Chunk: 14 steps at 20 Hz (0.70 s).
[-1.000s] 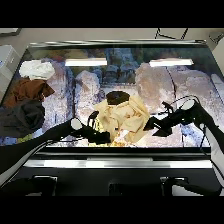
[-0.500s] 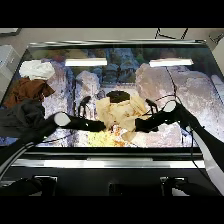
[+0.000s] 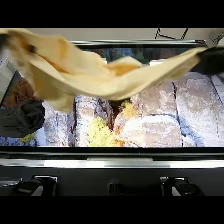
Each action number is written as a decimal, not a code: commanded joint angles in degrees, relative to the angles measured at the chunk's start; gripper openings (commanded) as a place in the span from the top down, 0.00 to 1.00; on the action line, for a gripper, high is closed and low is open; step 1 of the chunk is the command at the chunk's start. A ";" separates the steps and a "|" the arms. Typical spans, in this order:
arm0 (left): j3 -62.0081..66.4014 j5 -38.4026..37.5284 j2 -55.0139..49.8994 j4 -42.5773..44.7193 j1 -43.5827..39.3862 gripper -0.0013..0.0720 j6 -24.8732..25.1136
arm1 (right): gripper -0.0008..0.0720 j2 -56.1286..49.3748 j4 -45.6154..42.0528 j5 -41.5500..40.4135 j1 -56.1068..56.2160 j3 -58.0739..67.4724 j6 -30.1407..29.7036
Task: Fold the clothes and pants, and hang the long-sleeved shirts on hangers.
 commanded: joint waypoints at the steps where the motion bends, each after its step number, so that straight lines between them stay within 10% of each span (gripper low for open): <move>1: 3.91 0.59 8.92 3.17 6.40 0.94 -3.78 | 0.94 8.90 -5.79 -2.36 -0.55 3.91 3.98; 9: -9.73 -23.39 10.08 18.01 11.23 0.94 -11.61 | 0.94 1.86 -7.72 27.28 -0.52 -3.80 10.36; 14: -43.12 -4.26 5.95 2.21 11.26 0.94 -15.45 | 0.94 -7.67 -3.26 11.50 -0.52 -24.28 12.90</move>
